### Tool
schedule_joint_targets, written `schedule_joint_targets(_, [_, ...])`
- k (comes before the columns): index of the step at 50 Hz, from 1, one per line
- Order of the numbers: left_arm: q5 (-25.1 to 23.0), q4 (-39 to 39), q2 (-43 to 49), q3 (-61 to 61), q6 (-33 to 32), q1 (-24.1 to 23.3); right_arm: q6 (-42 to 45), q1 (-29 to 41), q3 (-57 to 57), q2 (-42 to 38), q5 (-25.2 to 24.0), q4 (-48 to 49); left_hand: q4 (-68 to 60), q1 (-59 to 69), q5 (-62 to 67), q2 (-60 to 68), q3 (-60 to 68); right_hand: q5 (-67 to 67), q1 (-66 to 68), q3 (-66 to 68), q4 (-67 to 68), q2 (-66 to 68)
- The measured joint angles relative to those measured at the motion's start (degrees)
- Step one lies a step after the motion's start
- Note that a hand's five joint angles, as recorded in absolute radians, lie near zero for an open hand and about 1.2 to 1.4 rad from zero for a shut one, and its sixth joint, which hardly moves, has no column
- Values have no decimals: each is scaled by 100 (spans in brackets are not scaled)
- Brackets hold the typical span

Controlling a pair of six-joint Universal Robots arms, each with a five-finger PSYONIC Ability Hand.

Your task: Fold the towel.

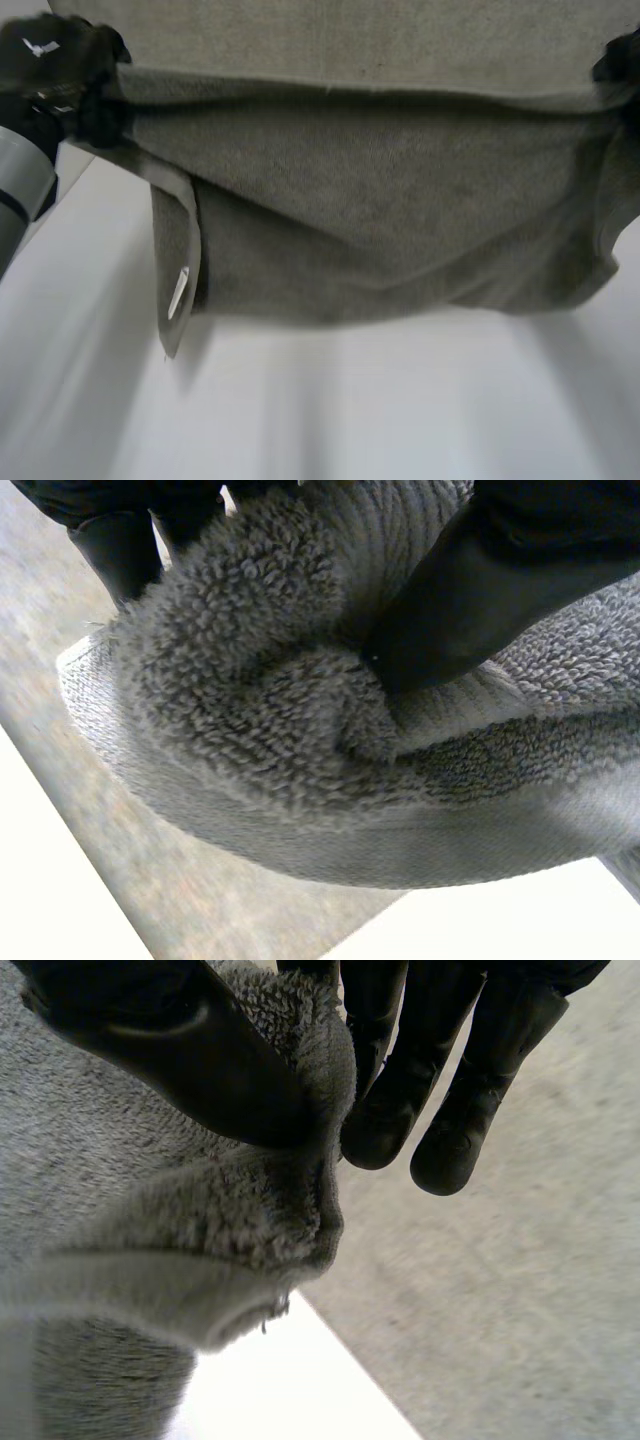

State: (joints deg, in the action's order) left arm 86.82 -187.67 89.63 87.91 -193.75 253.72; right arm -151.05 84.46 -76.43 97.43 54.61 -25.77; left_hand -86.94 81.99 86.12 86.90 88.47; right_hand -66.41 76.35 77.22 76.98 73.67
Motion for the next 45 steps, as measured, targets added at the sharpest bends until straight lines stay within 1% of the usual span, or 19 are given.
schedule_joint_targets(5, [-2,124,707,-219,-39,-27,516,531,375,-923,481,-232,0,30,59,0,1,-17,6,9,0,3])
schedule_joint_targets(8, [-4,200,1391,-489,-148,-43,882,997,577,-1693,1039,-272,0,51,72,0,3,-25,7,11,0,16])
schedule_joint_targets(10, [-5,220,1703,-646,-239,-53,1036,1197,675,-2023,1277,-264,0,51,72,0,3,-25,8,11,0,16])
schedule_joint_targets(14, [-6,237,2124,-896,-400,-70,1229,1459,830,-2456,1584,-231,0,51,72,0,4,-25,8,11,0,16])
schedule_joint_targets(17, [8,224,2361,-1287,-588,-96,1205,1670,1295,-2790,1783,53,-42,91,72,0,5,-25,9,13,5,22])
schedule_joint_targets(21, [49,25,2400,-1967,-767,-143,804,1910,2018,-2990,2075,1292,-49,103,72,0,7,-25,13,13,30,37])
schedule_joint_targets(23, [69,-268,2225,-2230,-761,-163,459,1981,2210,-2859,2248,2264,-49,108,72,0,8,-25,16,14,31,37])
schedule_joint_targets(24, [74,-356,2165,-2276,-747,-166,387,1989,2228,-2815,2281,2455,-49,108,72,0,8,-25,16,14,31,37])
schedule_joint_targets(27, [86,-921,1757,-2323,-581,-161,-40,2008,2197,-2462,2451,3440,-49,108,72,0,8,-26,25,16,31,38])
schedule_joint_targets(30, [70,-1303,1448,-2146,-390,-139,-221,2008,2067,-2288,2466,3712,-49,108,73,0,8,-32,29,23,31,40])
schedule_joint_targets(33, [46,-1538,1239,-1845,-228,-110,-314,2007,1846,-2188,2363,3630,-49,108,73,0,8,-35,34,27,31,42])
schedule_joint_targets(38, [16,-1625,1172,-1263,-118,-85,-231,1998,1417,-2195,2082,3035,-49,108,76,0,11,-35,35,28,31,43])
schedule_joint_targets(43, [-20,-1582,1506,-224,-190,-68,319,1993,487,-2364,1732,2217,-49,109,106,0,16,-35,35,28,31,43])
schedule_joint_targets(45, [-39,-1588,1690,132,-283,-64,549,1994,91,-2416,1670,2073,-49,109,106,0,17,-35,35,28,31,43])
